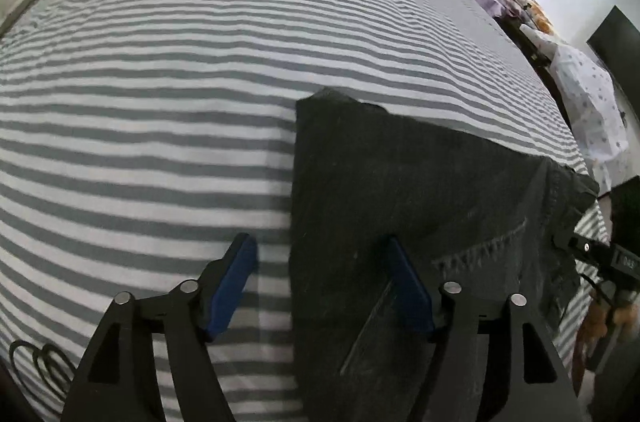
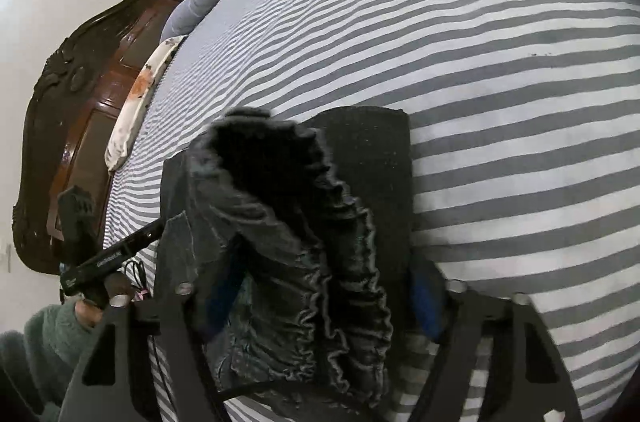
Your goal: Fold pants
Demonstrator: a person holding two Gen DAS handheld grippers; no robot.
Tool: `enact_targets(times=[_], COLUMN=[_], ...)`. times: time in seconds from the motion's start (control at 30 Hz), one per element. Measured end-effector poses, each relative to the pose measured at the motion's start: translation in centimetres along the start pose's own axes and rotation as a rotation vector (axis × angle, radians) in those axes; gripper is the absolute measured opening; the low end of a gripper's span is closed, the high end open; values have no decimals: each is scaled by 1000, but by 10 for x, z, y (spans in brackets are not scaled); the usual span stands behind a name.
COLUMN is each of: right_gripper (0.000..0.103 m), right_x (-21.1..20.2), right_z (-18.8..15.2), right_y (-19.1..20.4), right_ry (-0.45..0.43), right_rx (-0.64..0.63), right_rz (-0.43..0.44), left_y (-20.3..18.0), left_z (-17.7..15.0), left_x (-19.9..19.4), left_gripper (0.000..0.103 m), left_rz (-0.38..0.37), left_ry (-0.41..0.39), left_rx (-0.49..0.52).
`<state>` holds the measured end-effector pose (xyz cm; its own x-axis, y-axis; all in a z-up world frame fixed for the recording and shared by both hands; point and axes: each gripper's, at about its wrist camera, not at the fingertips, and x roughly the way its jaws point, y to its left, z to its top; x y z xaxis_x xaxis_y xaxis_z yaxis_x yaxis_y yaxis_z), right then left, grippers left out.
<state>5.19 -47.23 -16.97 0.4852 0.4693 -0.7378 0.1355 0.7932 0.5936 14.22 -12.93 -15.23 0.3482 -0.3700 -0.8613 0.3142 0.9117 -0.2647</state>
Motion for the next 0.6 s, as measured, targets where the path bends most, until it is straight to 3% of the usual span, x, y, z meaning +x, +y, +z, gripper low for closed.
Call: enact_targets(times=[0.1, 0.23, 0.43, 0.6], right_gripper=[34, 28, 26, 26], right_x=[-7, -20, -35, -32], right_z=[-4, -7, -3, 13], right_y=[11, 31, 63, 87], right_ry=[-7, -40, -64, -72], right_rx=[26, 30, 15, -4], right_rz=[13, -23, -46, -36], left_y=[-10, -15, -4, 2], left_z=[-3, -4, 6, 21], left_x=[-1, -10, -38, -60], left_gripper=[32, 12, 7, 6], left_rz=[-25, 3, -63, -62], left_ry=[-13, -40, -74, -138], left_rx=[24, 12, -40, -34])
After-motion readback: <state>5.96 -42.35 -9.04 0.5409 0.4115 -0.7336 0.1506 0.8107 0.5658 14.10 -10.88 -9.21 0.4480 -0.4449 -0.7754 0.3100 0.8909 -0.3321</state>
